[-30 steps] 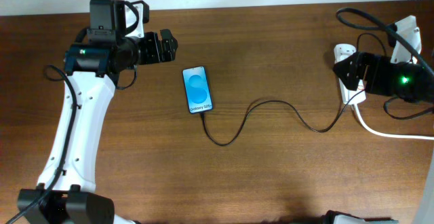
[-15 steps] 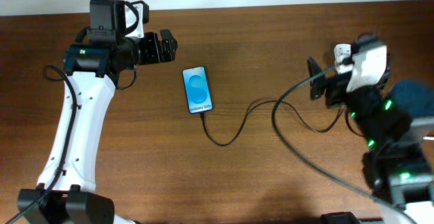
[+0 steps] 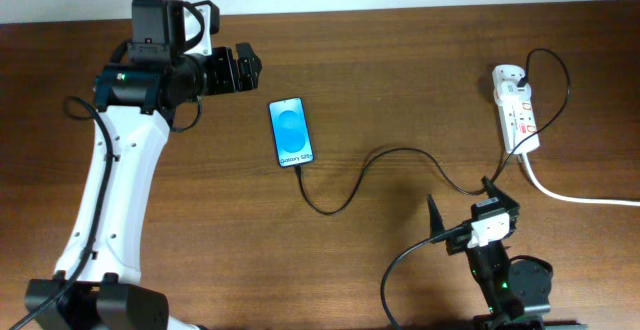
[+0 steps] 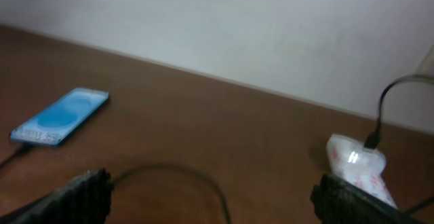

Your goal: Plug charger to phone and switch on socket

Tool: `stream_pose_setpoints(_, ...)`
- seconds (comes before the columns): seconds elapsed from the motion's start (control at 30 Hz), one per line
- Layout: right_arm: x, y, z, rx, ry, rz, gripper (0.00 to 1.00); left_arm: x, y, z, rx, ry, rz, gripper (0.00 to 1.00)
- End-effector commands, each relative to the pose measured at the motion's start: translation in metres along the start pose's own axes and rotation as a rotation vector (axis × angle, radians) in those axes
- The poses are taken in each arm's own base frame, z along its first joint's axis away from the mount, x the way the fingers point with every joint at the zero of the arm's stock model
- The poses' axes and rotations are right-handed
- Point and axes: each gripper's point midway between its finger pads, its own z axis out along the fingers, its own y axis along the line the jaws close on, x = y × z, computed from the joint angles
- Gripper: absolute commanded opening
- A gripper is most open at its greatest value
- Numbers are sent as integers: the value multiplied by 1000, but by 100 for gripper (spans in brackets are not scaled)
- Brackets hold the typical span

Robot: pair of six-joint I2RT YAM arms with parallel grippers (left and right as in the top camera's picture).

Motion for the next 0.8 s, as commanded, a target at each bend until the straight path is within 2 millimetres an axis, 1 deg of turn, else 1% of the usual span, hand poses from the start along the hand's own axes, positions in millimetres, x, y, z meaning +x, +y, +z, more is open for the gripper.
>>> stream_pose_setpoints(0.0, 1, -3, -1, 16, -1, -3, 98, -5, -2, -10, 0, -26, 21, 99)
stream_pose_setpoints(0.4, 0, -2, -1, 9, -5, -4, 98, -5, -2, -10, 0, -26, 21, 99)
stream_pose_setpoints(0.5, 0, -2, -1, 9, -5, -3, 98, -2, -1, -10, -5, -16, 18, 99)
stream_pose_setpoints(0.53, 0, -2, -1, 9, -5, -3, 98, 0, -2, -16, -7, -12, 17, 99)
stream_pose_setpoints(0.63, 0, -2, -1, 9, -5, -4, 98, 17, 8, -50, -109, -41, 25, 99)
stream_pose_setpoints(0.67, 0, -2, -1, 9, -5, -4, 98, 42, 12, -66, -122, -69, 30, 99)
stream_pose_setpoints(0.7, 0, -2, -1, 9, -5, -3, 98, 54, 14, -71, -119, -115, 40, 99)
stream_pose_setpoints(0.77, 0, -2, -1, 9, -5, -4, 98, 77, 19, -73, -111, -192, 90, 99)
